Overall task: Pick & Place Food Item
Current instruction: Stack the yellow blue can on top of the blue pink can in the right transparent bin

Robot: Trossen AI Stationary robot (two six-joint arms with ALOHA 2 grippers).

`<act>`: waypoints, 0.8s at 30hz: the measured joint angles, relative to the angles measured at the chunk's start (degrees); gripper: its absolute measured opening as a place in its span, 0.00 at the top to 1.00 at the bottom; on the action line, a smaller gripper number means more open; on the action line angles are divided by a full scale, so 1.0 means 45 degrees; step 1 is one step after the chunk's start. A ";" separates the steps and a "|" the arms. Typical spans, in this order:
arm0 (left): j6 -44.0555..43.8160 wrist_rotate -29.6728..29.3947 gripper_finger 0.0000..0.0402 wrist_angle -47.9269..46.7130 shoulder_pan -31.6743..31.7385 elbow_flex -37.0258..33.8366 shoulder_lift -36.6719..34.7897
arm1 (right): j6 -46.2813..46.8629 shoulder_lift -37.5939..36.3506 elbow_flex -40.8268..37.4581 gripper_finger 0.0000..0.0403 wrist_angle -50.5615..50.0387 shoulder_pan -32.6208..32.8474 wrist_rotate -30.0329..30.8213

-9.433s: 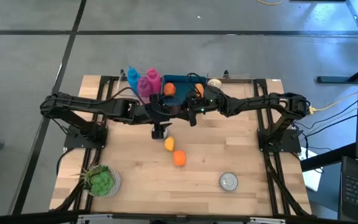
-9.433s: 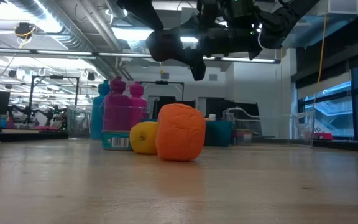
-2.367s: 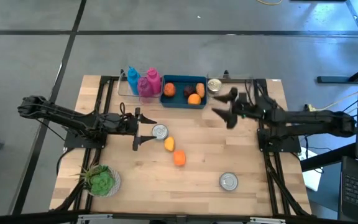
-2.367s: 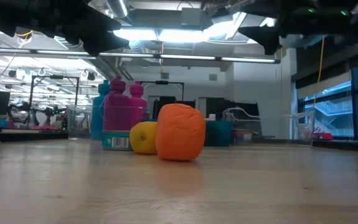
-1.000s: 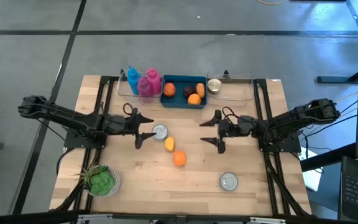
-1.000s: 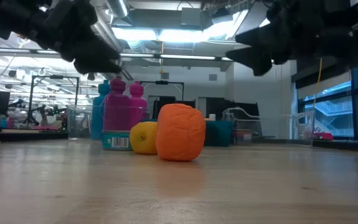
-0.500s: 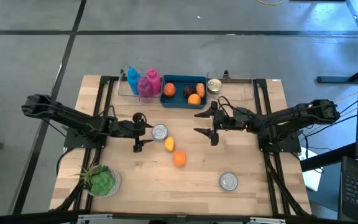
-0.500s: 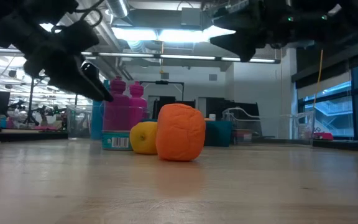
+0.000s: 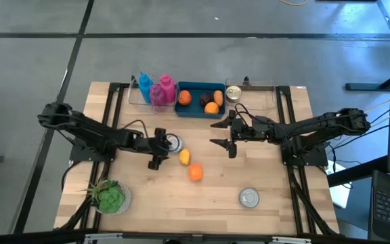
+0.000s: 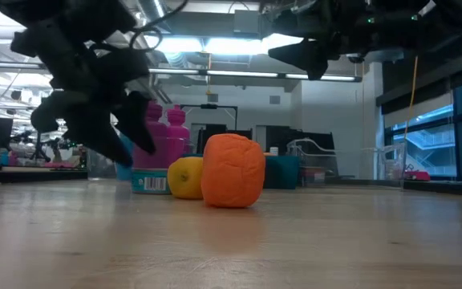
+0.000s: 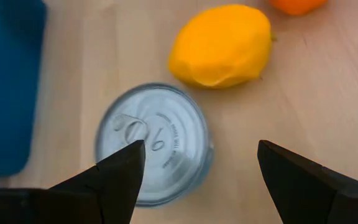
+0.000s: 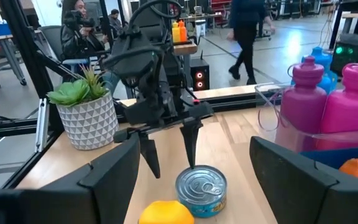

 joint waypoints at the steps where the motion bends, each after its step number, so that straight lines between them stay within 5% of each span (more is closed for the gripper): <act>1: 0.0010 0.0011 0.26 -0.0133 0.0001 0.0110 0.0184 | 0.0040 0.0000 0.0000 0.25 -0.0016 0.0000 0.0000; 17: 0.0371 -0.0420 0.26 -0.0356 0.0001 0.0404 0.1592 | -0.0025 0.0000 0.0000 0.25 -0.0582 0.0000 0.0003; 24: 0.0794 -0.0849 0.35 -0.0358 0.0006 0.0399 0.1596 | -0.0035 0.0000 0.0000 0.25 -0.0596 0.0000 0.0003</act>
